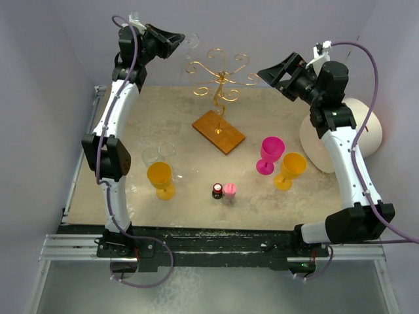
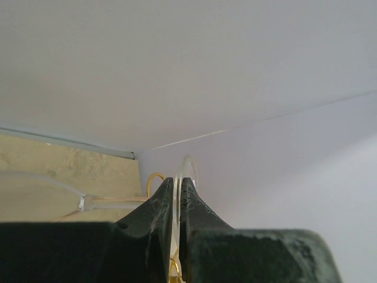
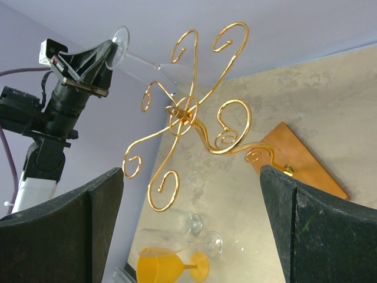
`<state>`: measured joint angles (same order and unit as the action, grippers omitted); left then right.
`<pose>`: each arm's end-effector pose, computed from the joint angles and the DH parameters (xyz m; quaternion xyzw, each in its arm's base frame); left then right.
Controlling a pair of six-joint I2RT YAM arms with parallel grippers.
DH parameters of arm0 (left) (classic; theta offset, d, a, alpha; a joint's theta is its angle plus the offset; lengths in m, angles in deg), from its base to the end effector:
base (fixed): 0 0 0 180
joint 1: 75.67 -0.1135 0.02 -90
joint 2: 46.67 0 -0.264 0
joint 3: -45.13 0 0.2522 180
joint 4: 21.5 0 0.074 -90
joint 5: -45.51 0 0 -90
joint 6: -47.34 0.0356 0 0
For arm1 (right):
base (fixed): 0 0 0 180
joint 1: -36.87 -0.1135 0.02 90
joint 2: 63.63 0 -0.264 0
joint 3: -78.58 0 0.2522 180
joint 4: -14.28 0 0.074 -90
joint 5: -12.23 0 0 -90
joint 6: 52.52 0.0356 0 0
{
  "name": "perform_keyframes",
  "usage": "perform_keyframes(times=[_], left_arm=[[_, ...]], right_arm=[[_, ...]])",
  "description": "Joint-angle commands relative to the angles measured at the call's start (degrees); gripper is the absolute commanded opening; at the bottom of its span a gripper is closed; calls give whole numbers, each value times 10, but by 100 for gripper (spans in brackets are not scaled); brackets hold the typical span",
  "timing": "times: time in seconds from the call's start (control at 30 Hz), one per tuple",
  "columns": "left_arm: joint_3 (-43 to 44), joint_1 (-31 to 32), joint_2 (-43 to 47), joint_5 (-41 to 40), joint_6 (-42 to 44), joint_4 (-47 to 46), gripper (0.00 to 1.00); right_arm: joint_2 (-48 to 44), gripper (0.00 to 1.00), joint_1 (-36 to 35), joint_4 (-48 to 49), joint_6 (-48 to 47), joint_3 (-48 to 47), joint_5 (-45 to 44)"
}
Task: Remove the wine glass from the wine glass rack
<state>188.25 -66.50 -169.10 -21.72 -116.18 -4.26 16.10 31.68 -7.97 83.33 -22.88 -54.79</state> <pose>0.4955 -0.0939 0.4319 -0.2362 0.6453 -0.5731 0.4465 0.3114 0.0422 0.4657 0.1104 0.7014 0.4249 0.5615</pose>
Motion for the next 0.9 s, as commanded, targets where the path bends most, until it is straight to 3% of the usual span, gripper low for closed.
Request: perform_keyframes(times=[0.0,0.2,0.43,0.87], left_arm=[[12,-26,40,16,-5,-37,0],[13,-66,55,50,-8,-26,0],[-47,-141,133,84,-9,-21,0],[-307,-260,374,172,-22,-31,0]], right_arm=[[-28,100,3,1,-24,0,-12],[-33,100,3,-6,-37,2,-8],[-34,100,3,-14,-55,5,-9],[-7,100,-10,6,-87,2,41]])
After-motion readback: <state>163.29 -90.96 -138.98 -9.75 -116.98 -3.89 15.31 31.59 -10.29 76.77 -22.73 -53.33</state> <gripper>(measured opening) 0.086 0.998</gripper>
